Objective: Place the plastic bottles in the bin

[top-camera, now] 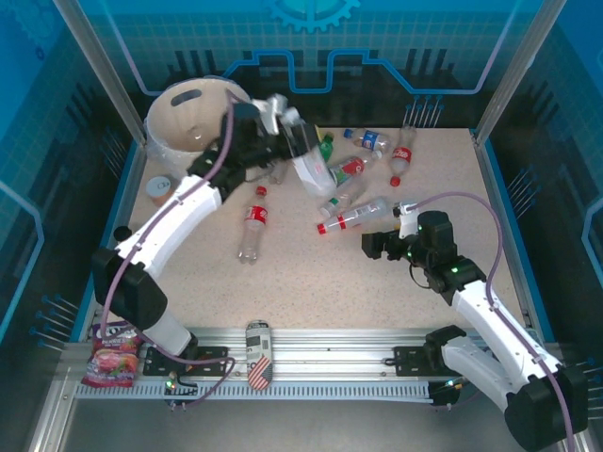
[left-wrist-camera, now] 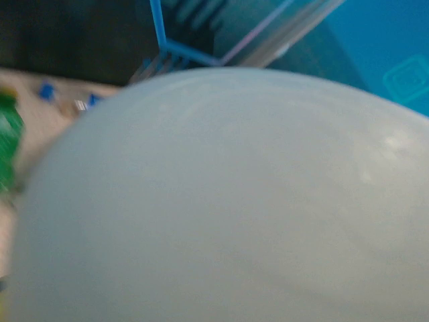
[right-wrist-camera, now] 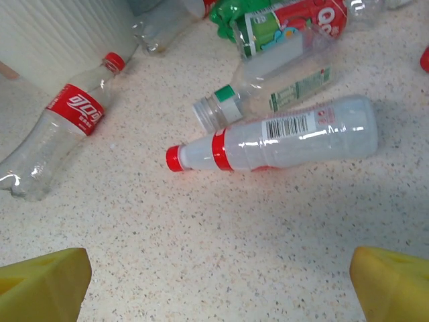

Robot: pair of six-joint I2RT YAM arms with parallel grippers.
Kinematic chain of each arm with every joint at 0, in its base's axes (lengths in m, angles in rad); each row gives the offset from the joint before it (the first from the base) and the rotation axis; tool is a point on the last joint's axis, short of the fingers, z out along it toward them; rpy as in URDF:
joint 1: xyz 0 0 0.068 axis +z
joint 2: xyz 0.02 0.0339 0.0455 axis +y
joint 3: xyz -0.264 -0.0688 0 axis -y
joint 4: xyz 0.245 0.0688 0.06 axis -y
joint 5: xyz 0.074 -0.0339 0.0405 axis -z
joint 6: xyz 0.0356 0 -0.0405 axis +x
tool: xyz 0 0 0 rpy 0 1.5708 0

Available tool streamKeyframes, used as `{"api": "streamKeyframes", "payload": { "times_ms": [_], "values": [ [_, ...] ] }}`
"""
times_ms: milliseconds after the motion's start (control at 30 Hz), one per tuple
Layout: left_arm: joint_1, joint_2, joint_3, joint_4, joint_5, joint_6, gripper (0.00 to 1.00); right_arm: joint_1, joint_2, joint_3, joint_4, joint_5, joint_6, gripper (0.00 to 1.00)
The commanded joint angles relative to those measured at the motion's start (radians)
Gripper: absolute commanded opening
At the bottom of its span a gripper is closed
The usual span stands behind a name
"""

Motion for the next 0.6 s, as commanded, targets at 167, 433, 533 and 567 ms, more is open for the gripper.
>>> {"api": "streamKeyframes", "payload": {
  "times_ms": [167, 433, 533, 567],
  "values": [
    [0.247, -0.045, 0.251, -0.158, -0.031, 0.107, 0.00, -0.011, 0.019, -0.023, -0.045, 0.033, 0.022, 1.00],
    [0.448, 0.002, 0.360, -0.246, -0.201, 0.214, 0.00, -0.011, 0.024, -0.035, -0.039, 0.021, 0.006, 1.00],
    [0.505, 0.053, 0.393, -0.286, -0.200, 0.253, 0.00, -0.013, 0.043, -0.033, -0.032, 0.013, 0.002, 1.00],
    [0.516, 0.073, 0.406, -0.305, -0.202, 0.274, 0.00, -0.014, 0.049, -0.031, -0.032, 0.012, 0.002, 1.00]
  ]
}}
